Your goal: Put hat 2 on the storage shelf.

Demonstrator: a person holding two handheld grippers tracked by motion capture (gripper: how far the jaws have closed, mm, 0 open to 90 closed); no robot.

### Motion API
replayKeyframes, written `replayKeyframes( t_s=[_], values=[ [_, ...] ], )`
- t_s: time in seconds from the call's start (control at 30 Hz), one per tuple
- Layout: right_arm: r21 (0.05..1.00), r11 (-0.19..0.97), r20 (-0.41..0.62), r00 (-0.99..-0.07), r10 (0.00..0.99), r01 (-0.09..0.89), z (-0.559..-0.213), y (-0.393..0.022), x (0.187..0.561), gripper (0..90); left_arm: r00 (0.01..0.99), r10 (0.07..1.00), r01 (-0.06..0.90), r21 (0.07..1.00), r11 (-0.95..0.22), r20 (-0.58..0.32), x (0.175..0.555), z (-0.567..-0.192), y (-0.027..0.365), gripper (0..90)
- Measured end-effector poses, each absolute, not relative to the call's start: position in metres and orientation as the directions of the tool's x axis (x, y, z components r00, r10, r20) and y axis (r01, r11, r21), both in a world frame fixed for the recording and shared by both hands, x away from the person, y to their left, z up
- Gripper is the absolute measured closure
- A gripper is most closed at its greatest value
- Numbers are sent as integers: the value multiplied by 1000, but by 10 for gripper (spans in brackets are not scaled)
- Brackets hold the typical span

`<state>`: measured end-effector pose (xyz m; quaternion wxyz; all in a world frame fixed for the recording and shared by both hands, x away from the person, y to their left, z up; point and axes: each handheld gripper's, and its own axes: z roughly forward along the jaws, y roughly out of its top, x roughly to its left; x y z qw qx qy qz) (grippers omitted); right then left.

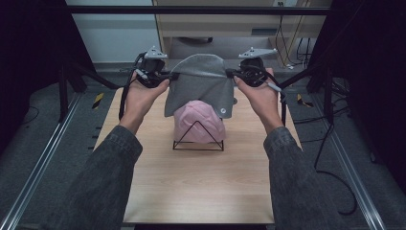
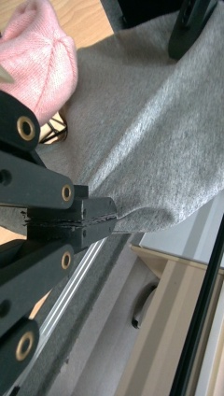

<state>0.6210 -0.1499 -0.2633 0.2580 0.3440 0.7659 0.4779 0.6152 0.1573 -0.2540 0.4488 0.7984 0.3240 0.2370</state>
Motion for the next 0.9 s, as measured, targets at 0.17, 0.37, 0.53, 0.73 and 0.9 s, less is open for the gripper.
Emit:
replayKeyframes(
  t_s=[0.17,0.37,0.53,0.73,0.9],
  values=[
    [906,310,-57,-640,766,289,-275,-147,620,900,671,737,322,863,-390,82,619,-267,161,867],
    [899,317,-50,-648,760,302,-290,-145,617,900,668,741,340,860,-379,62,620,-278,163,867],
    [897,309,-34,-649,760,315,-299,-146,614,900,673,737,346,857,-381,56,619,-285,162,867],
    [896,306,-26,-652,758,321,-303,-147,612,900,675,736,347,857,-381,54,618,-287,160,867],
    [896,306,-24,-653,757,321,-304,-149,611,900,677,734,345,859,-378,51,617,-287,159,866]
  ],
)
